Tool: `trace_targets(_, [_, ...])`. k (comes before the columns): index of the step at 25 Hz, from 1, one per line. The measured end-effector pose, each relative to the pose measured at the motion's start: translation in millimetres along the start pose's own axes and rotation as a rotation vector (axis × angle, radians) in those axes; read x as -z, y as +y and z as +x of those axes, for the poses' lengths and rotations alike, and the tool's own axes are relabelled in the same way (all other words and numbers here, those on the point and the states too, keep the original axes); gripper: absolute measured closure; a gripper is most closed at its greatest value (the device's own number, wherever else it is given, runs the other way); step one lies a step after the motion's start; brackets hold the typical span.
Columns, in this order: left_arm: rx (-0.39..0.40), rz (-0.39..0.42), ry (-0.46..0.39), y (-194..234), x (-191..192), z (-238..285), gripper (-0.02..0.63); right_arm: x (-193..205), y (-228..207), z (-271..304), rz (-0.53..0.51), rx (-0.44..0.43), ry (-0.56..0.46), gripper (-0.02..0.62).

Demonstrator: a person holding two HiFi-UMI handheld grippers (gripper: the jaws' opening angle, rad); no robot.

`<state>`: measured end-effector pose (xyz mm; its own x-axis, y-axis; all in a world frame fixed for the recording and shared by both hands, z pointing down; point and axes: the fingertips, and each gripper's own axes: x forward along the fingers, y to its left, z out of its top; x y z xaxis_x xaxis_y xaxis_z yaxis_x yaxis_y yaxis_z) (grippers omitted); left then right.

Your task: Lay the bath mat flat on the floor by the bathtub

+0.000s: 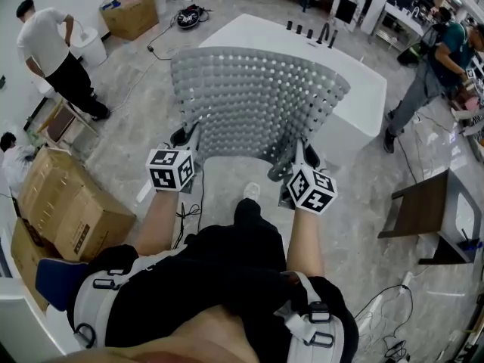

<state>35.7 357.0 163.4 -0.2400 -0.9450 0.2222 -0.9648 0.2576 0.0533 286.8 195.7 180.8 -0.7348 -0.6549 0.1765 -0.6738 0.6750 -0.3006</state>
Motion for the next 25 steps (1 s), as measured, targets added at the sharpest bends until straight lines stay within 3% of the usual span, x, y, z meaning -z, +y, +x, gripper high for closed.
trace_targets(9, [-0.007,0.023,0.007,28,-16,80,0.563,-13,-22,83,0.001,0.007,-0.005,0.552])
trace_targets(25, [0.011,0.031,0.013,61,-88,295,0.563,-102,-95,271,-0.02,0.031,-0.022,0.552])
